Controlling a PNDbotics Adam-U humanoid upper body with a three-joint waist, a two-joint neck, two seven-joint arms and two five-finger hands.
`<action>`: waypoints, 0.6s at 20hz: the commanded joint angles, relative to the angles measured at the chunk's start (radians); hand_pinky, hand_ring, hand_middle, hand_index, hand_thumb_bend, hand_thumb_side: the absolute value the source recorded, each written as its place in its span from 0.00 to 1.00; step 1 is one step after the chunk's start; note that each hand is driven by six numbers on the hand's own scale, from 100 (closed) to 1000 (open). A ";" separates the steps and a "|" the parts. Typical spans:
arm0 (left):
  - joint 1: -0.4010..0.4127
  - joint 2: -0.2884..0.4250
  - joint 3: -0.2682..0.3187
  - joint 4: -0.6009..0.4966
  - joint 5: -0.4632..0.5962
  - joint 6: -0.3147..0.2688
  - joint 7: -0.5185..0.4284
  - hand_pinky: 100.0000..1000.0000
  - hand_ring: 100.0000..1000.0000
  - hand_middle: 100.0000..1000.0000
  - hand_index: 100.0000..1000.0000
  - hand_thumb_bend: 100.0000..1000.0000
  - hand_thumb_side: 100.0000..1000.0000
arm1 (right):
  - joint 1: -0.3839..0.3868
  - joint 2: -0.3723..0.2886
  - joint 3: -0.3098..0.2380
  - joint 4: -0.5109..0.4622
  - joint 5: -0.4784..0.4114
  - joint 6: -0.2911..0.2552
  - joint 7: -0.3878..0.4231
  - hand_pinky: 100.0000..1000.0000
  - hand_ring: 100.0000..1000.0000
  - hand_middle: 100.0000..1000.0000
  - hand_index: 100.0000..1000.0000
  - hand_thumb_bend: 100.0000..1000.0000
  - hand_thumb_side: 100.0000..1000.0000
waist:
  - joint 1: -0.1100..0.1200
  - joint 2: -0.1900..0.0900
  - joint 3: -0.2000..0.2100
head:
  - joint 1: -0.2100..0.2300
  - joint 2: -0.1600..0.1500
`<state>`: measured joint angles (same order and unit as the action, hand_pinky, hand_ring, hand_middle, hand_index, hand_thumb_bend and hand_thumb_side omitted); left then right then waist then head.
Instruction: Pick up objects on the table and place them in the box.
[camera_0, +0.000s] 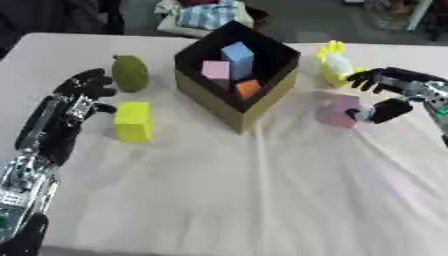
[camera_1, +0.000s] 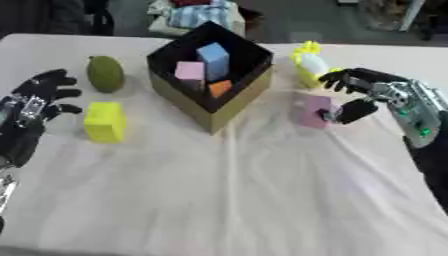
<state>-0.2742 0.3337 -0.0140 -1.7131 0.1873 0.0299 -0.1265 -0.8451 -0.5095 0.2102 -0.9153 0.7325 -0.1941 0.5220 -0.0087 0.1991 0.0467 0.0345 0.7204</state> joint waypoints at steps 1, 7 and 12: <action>-0.014 0.018 0.007 -0.010 0.001 -0.003 -0.003 0.62 0.75 0.72 0.84 0.38 0.58 | -0.016 -0.004 0.000 0.021 0.029 0.000 0.010 0.79 0.83 0.79 0.92 0.35 0.23 | 0.002 -0.010 0.002 | 0.000 -0.002; -0.015 0.017 0.007 -0.011 0.002 -0.003 -0.004 0.62 0.75 0.72 0.84 0.38 0.58 | -0.015 0.003 0.000 0.033 0.039 -0.006 0.023 0.79 0.82 0.76 0.89 0.34 0.22 | 0.003 -0.011 0.003 | 0.000 -0.002; -0.016 0.018 0.007 -0.011 0.002 -0.003 -0.004 0.62 0.75 0.72 0.84 0.38 0.58 | -0.014 0.004 0.000 0.034 0.039 -0.008 0.029 0.78 0.81 0.73 0.87 0.32 0.21 | 0.003 -0.012 0.002 | 0.002 -0.003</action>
<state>-0.2747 0.3333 -0.0140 -1.7132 0.1889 0.0297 -0.1272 -0.8440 -0.4901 0.2113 -0.8795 0.7638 -0.2012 0.5454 -0.0083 0.1991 0.0486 0.0345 0.7204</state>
